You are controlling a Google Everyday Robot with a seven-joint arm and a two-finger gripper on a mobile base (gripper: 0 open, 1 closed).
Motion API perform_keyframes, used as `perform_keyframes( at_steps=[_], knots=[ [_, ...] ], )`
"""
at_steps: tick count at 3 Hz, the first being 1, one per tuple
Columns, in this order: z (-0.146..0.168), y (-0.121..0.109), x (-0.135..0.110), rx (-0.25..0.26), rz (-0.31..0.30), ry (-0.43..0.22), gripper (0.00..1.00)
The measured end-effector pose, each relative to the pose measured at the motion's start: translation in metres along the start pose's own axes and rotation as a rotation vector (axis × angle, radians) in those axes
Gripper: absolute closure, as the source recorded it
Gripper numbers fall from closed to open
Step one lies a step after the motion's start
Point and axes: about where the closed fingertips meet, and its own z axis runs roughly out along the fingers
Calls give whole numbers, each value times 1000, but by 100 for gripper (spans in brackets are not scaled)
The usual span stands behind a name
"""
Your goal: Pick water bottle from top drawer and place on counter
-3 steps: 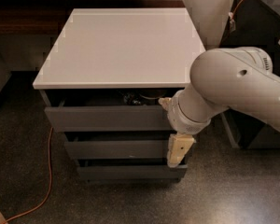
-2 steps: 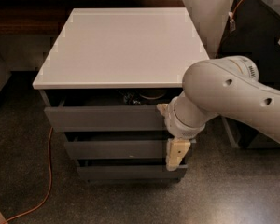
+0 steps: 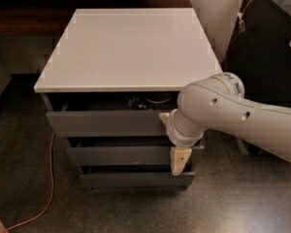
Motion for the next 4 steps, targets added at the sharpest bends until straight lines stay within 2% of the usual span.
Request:
perform_keyframes(
  at_steps=[2, 4],
  knots=[
    [41, -42, 15, 67, -56, 7, 0],
    [77, -90, 24, 124, -52, 28, 0]
  ],
)
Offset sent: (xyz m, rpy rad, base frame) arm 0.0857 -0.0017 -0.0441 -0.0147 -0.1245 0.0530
